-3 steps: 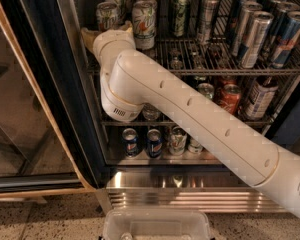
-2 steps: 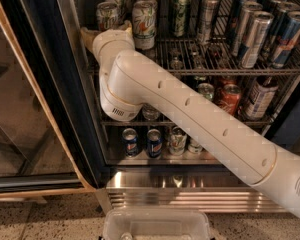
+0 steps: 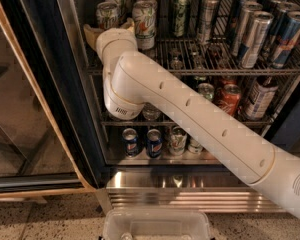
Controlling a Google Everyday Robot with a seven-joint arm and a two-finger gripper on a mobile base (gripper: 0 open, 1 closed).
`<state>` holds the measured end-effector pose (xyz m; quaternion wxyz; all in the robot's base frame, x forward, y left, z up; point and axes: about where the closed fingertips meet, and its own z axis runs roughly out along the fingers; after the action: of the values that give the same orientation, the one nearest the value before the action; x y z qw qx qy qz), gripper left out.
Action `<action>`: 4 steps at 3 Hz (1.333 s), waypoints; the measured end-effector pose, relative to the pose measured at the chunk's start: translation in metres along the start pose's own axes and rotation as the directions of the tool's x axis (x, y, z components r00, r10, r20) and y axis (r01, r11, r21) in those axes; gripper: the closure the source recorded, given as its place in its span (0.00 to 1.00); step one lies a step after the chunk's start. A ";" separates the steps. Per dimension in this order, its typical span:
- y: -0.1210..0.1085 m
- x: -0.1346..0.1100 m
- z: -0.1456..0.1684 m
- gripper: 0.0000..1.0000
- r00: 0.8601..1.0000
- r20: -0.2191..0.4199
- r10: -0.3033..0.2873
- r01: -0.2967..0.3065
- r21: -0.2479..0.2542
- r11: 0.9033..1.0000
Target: Pick 7up can from top shelf of fridge
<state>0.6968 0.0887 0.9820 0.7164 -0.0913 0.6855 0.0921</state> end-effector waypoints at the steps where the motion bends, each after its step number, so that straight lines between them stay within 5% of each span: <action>1: -0.002 0.000 0.002 0.32 1.000 0.006 0.006 -0.006 -0.008 1.000; 4: -0.009 0.025 0.050 0.40 0.997 -0.074 -0.002 0.002 -0.009 1.000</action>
Offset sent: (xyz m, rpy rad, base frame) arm 0.0030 -0.0063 -0.0009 0.0189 -0.0076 0.0250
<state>0.7488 0.0929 0.9593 0.6901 -0.0986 0.7111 0.0911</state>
